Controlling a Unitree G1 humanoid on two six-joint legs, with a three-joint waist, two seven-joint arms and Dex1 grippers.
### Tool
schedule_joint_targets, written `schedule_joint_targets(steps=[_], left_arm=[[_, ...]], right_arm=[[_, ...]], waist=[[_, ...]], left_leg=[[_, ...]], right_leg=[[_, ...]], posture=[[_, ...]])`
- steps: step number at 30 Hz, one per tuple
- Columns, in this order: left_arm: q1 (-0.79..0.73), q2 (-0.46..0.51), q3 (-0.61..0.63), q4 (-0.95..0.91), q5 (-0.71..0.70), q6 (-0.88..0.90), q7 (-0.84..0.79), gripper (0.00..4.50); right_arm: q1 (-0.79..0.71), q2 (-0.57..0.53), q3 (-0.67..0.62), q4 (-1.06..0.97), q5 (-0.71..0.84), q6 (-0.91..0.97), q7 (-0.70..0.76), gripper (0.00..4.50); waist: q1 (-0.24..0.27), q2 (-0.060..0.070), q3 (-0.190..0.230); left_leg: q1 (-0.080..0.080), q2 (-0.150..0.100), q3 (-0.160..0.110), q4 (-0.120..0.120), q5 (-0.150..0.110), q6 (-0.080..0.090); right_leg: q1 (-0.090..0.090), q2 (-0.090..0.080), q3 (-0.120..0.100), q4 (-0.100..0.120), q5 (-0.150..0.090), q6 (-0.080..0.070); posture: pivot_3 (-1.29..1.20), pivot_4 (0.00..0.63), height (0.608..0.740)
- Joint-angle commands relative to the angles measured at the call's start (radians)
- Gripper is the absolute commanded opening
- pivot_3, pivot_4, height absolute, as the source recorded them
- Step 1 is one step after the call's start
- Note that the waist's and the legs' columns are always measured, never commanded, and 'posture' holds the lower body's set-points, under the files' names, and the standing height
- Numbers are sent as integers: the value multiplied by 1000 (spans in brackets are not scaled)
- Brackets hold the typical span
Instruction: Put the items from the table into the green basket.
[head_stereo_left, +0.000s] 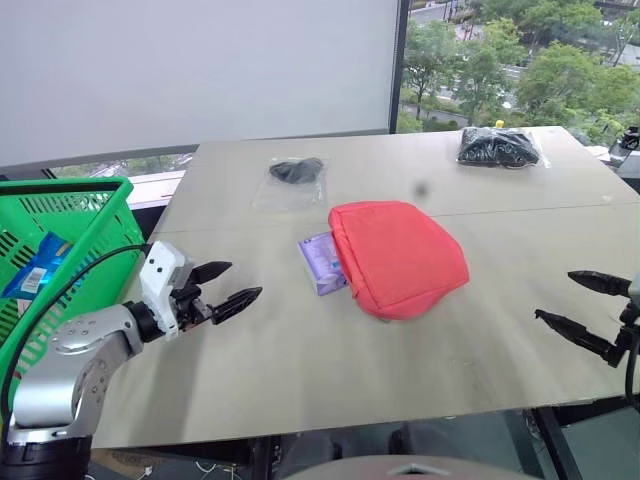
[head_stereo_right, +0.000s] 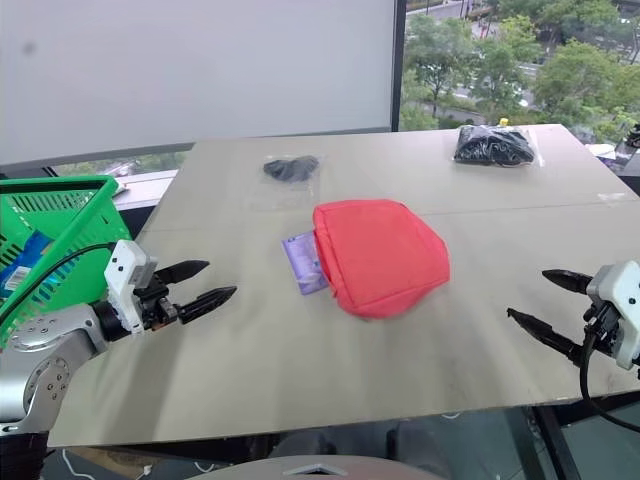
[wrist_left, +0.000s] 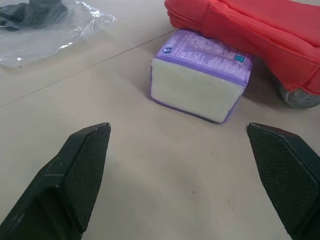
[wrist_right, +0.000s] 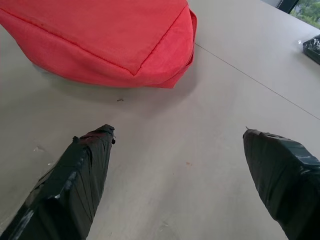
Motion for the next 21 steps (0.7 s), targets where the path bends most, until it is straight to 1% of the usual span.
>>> schedule_joint_targets(steps=[1, 3, 4, 5, 7, 9, 11, 12, 15, 18, 21], left_arm=[[-153, -15, -58, -85, -88, 172, 79, 4500], [-393, -73, -165, -121, -202, 488, 212, 4500], [-474, -118, -186, -115, -228, 581, 276, 4500], [-512, -146, -183, -102, -237, 630, 311, 4500], [-609, -232, -176, -54, -263, 756, 396, 4500], [-688, -307, -199, 5, -235, 843, 477, 4500], [-737, -374, -196, 59, -210, 900, 537, 4500], [-760, -400, -222, 95, -180, 918, 565, 4500], [-802, -448, -292, 173, -89, 893, 629, 4500], [-822, -450, -317, 188, -33, 867, 656, 4500], [-823, -443, -308, 181, 0, 870, 672, 4500]], right_arm=[[-20, 12, -11, -96, 19, -32, -11, 4433], [-58, 41, 31, -220, 59, -40, -45, 4433], [-68, 51, 39, -260, 74, -37, -55, 4433], [-74, 56, 42, -277, 78, -29, -61, 4433], [-74, 62, 39, -323, 105, -7, -73, 4433], [-64, 60, 33, -359, 119, 7, -82, 4433], [-59, 57, 26, -375, 129, 17, -93, 4433], [-57, 55, 21, -385, 133, 21, -97, 4433], [-57, 52, 6, -418, 145, 35, -120, 4433], [-36, 53, -22, -447, 155, 47, -128, 4433], [-13, 61, -41, -466, 159, 49, -132, 4433]], waist=[[0, 0, 0], [24, -3, 4], [28, -3, 4], [26, -2, 4], [11, -1, 1], [-7, -1, 1], [-26, -2, 2], [-31, -3, 2], [-32, -4, 3], [-35, -4, 3], [-40, -4, 3]], left_leg=[[0, 0, 0, 0, 0, 0], [3, -2, -4, 1, 0, 0], [2, -2, -4, 2, 0, 0], [1, -2, -5, 4, 0, 0], [2, -2, -2, 4, 0, 0], [5, -1, -2, 3, -2, 3], [6, -2, -1, 2, -1, 1], [5, -2, -1, 2, -1, 0], [5, -2, -2, 1, 0, -1], [6, -2, -2, 1, 0, -1], [5, -2, 0, 1, 0, -1]], right_leg=[[0, 0, 0, 0, 0, 0], [1, 0, -4, 0, -1, 1], [2, 1, -6, 0, 0, 2], [3, 1, -9, 0, 0, 2], [7, 1, -5, 1, 0, 3], [12, -1, -3, 0, -1, 2], [10, -1, -2, -2, -2, 2], [9, -2, -2, -2, -2, 2], [8, -2, -1, -3, -2, 2], [8, -2, 0, -2, -2, 2], [9, -1, 0, -1, -2, 2]], posture=[[-1, 0, 740], [-15, 0, 740], [-15, 0, 740], [-25, 0, 740], [-40, 0, 740], [-51, 0, 740], [-72, 0, 740], [-78, 0, 740], [-115, 0, 740], [-139, 0, 740], [-150, 0, 740]])
